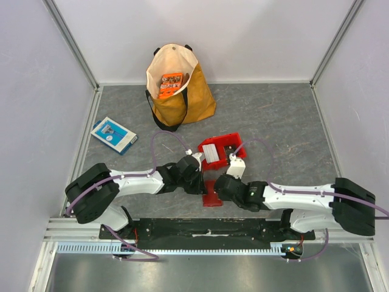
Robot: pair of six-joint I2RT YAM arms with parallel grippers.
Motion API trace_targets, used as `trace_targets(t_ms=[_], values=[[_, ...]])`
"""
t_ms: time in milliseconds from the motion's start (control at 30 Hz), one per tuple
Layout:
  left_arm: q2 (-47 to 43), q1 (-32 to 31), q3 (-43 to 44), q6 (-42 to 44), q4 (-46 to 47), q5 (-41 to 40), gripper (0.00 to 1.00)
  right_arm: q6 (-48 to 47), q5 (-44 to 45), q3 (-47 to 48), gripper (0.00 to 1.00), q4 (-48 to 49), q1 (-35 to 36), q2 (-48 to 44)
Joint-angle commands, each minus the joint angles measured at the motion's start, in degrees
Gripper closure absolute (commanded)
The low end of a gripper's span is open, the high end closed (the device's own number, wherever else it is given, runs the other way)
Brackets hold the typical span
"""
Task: Put the credit cards into the card holder
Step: Close the card holder at the center of the board.
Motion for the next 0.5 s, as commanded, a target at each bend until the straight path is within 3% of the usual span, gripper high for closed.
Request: trace_targets(t_ms=[0,133,233,367,467], values=[[1.5,-1.0,0.3,2.5,-0.6,-0.5,0.98,-2.7,-2.4,4.8,0.97,3.8,0.0,5.3],[0.6,-1.1,-0.3,2.4,-0.8,-0.3,0.98,-4.1,-3.3,8.9,0.92,3.0,0.0,11.0],[0.0,-1.1,-0.8,2.3,-0.8,0.1,0.98,-4.8,-3.7,9.6,0.78,2.1,0.0,12.0],[-1.0,-1.1,-1.1,2.3,-1.2,0.0,0.98,-6.1,-2.4,8.6,0.58,2.3,-0.1,4.8],[-1.7,-1.1,-0.9,2.4,-1.5,-0.1,0.98,-7.9,-0.9,7.7,0.54,1.9,-0.4,-1.9]])
